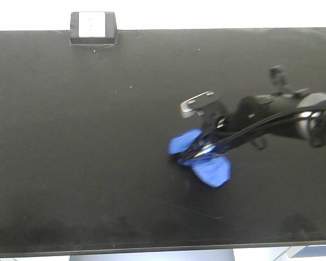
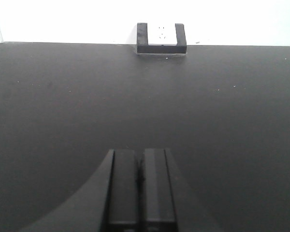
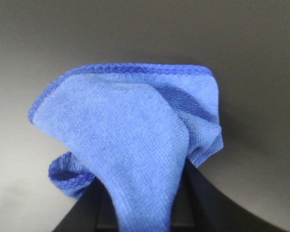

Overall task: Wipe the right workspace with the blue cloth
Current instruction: 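Wipe the cloth back and forth across the counter with the right gripper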

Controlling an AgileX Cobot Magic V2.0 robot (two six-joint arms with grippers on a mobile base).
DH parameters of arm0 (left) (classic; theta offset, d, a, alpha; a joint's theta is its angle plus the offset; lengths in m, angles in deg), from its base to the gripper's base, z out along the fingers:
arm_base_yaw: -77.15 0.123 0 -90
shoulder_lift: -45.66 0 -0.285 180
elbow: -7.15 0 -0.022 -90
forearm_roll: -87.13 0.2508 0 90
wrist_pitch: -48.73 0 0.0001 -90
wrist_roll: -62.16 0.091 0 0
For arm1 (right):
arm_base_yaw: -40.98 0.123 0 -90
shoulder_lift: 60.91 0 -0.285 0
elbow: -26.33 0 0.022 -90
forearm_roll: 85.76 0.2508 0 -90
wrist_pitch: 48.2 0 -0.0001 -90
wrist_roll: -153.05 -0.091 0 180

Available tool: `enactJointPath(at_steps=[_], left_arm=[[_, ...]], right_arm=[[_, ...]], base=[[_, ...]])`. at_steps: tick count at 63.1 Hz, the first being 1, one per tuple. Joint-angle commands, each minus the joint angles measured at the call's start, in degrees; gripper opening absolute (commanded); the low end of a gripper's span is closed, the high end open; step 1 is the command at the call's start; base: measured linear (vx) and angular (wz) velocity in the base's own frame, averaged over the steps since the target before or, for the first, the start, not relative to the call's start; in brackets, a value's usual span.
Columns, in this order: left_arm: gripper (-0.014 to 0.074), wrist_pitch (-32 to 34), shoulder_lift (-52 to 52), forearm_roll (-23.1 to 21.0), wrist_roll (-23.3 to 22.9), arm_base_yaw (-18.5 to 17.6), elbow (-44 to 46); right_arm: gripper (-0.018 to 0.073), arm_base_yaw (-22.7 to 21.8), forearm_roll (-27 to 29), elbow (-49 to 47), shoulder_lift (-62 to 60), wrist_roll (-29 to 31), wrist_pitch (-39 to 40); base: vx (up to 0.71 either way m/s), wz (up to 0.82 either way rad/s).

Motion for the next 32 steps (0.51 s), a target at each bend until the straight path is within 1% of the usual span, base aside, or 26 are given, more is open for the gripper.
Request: enactJointPath(at_steps=[1, 10, 13, 20, 22, 27, 32], left_arm=[[-0.0006, 4.5, -0.9, 0.1, -0.5, -0.3, -1.7], [-0.0006, 4.5, -0.9, 0.1, -0.5, -0.3, -1.7], [-0.0006, 4.5, -0.9, 0.1, -0.5, -0.3, -1.7], [-0.0006, 4.5, -0.9, 0.1, -0.5, -0.3, -1.7], [-0.0006, 4.5, -0.9, 0.1, -0.5, -0.3, -1.7], [-0.0006, 4.5, -0.9, 0.1, -0.5, -0.3, -1.7], [-0.0006, 4.5, -0.9, 0.1, -0.5, -0.3, -1.7]], right_arm=[[-0.0001, -1.6, -1.2, -1.4, -2.1, -0.6, 2.8], [-0.0001, -11.6, -6.3, -1.4, -2.1, -2.5, -0.7], [-0.0001, -16.8, -8.0, -1.4, -2.1, -2.8, -1.8], [-0.0001, -26.5, -9.1, -1.4, -2.1, -3.4, -3.3], [-0.0001, -28.6, -9.0, -1.4, -2.1, -4.0, -3.7], [-0.0001, -32.0, -7.3, -1.4, -2.1, -5.1, -4.2], [-0.0001, -31.5, -3.4, -1.4, -2.1, -4.3, -4.9]], base=[[0.00, 0.00], [0.00, 0.00], [0.00, 0.00], [0.00, 0.00], [0.00, 0.00], [0.00, 0.00], [0.00, 0.00]])
